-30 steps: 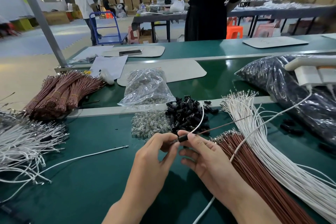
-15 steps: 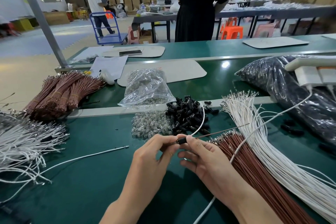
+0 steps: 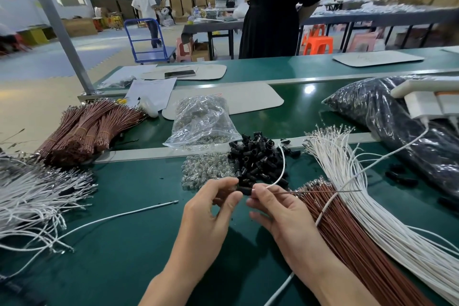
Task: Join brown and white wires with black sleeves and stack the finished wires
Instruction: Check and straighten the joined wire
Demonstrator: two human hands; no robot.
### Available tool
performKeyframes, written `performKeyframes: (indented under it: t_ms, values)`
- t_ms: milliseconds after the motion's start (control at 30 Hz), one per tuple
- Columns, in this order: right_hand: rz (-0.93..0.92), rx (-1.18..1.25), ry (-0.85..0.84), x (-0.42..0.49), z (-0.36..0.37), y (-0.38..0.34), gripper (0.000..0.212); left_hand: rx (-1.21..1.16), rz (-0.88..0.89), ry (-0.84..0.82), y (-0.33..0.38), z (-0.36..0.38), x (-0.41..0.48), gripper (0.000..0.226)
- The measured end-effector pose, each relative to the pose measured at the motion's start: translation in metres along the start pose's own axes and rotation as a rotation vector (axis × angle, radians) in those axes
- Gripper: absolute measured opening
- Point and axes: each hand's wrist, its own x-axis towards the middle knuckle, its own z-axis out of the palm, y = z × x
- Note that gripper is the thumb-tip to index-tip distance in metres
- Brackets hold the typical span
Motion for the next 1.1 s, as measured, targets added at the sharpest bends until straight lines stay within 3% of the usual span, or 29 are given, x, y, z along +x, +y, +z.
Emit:
performKeyframes:
  t_ms: [133, 267, 633, 867, 1100]
  values:
    - [-0.095, -0.080, 0.066, -0.003, 0.002, 0.004, 0.016, 0.152, -0.112, -0.121, 0.000, 0.005, -0.005, 0.050]
    - [-0.152, -0.107, 0.053, -0.005, 0.005, 0.006, 0.023, 0.374, -0.139, -0.148, 0.008, 0.012, -0.004, 0.061]
    - [-0.089, -0.148, 0.002, -0.005, 0.005, 0.005, 0.031, 0.582, -0.191, -0.158, 0.009, 0.011, -0.001, 0.054]
    - [-0.091, -0.162, -0.009, -0.003, 0.003, 0.008, 0.025, 0.615, -0.161, -0.146, 0.005, 0.014, -0.002, 0.055]
    - [-0.056, -0.164, -0.019, -0.002, 0.003, 0.008, 0.006, 0.664, -0.155, -0.160, 0.002, 0.016, -0.003, 0.054]
